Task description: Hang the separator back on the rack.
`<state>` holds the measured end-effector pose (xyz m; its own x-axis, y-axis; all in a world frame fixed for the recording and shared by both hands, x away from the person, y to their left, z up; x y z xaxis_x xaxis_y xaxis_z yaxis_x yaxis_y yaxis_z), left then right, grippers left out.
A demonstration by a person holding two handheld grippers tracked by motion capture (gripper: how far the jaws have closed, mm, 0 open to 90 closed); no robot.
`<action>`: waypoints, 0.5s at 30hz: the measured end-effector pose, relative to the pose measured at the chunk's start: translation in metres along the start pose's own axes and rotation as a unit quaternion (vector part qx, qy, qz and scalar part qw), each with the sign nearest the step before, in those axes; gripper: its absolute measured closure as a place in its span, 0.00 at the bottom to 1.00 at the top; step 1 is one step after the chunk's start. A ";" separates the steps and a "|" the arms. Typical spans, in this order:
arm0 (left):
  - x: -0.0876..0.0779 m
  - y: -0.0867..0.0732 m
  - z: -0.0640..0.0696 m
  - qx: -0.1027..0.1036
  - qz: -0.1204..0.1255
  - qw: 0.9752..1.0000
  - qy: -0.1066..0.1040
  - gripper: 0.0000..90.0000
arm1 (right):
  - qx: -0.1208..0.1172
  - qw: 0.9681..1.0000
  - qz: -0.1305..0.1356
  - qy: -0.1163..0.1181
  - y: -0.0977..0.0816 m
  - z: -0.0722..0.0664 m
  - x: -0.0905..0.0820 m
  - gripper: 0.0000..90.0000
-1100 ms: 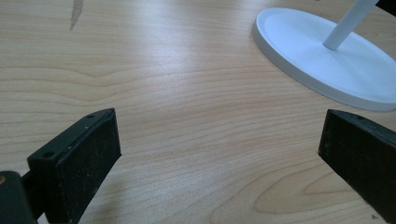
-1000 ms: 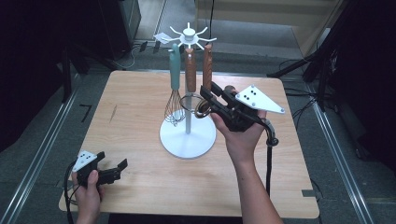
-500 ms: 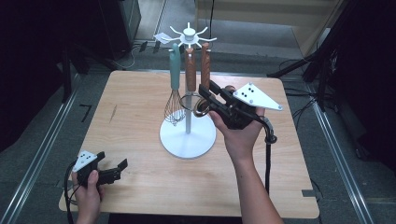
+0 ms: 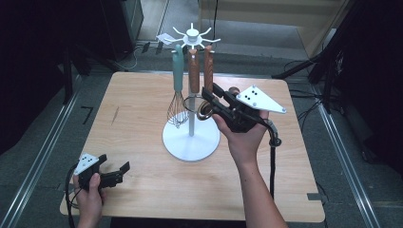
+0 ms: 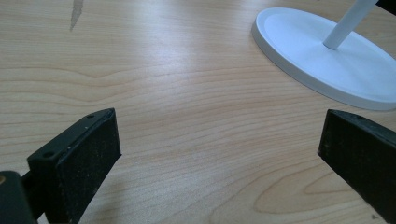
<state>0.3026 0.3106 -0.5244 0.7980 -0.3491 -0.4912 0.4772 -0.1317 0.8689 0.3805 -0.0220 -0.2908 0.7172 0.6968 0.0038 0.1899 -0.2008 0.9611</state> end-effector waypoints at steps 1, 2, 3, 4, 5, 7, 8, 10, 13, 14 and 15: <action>0.000 0.000 0.000 0.000 0.000 1.000 0.000 0.00 | 0.002 1.000 0.000 0.002 0.000 0.000 -0.001 0.78; 0.000 0.000 0.000 0.000 0.000 1.000 0.000 0.00 | 0.001 1.000 0.001 0.005 0.000 0.000 -0.002 0.78; 0.000 0.000 0.000 0.000 0.000 1.000 0.000 0.00 | 0.003 1.000 0.000 0.007 0.000 0.000 -0.003 0.78; 0.000 0.000 0.000 0.000 0.000 1.000 0.000 0.00 | 0.002 1.000 0.002 0.008 0.000 0.000 -0.004 0.78; 0.000 0.000 0.000 0.000 0.000 1.000 0.000 0.00 | 0.004 1.000 0.003 0.008 0.000 0.000 -0.005 0.77; 0.000 0.000 0.000 0.001 -0.001 1.000 0.000 0.00 | 0.002 1.000 0.003 0.004 -0.001 0.001 -0.007 0.72; 0.000 0.000 0.000 0.000 0.000 1.000 0.000 0.00 | 0.001 1.000 0.004 0.001 -0.001 0.001 -0.008 0.70; 0.000 0.000 0.000 0.001 0.000 1.000 0.000 0.00 | 0.001 1.000 0.004 -0.003 -0.003 0.002 -0.011 0.67; 0.000 0.000 0.000 0.002 -0.002 1.000 0.000 0.00 | -0.004 1.000 0.001 -0.007 -0.008 0.005 -0.016 0.66; 0.000 0.000 0.000 0.002 -0.002 1.000 0.000 0.00 | -0.001 1.000 -0.002 -0.008 -0.009 0.005 -0.017 0.64; 0.000 0.000 0.000 0.002 -0.002 1.000 0.000 0.00 | -0.005 1.000 -0.003 -0.012 -0.012 0.007 -0.018 0.61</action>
<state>0.3025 0.3108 -0.5245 0.7963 -0.3490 -0.4940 0.4785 -0.1360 0.8675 0.3703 -0.0374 -0.3041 0.7320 0.6813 -0.0086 0.1883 -0.1901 0.9635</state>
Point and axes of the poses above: each handheld gripper's, and its own axes: x roughly forward along the jaws, y roughly out of its top, z roughly to its right, the point moved 8 cm from there along x, roughly forward along the jaws, and after that the axes turned 9 degrees about x, right-handed, at the moved point
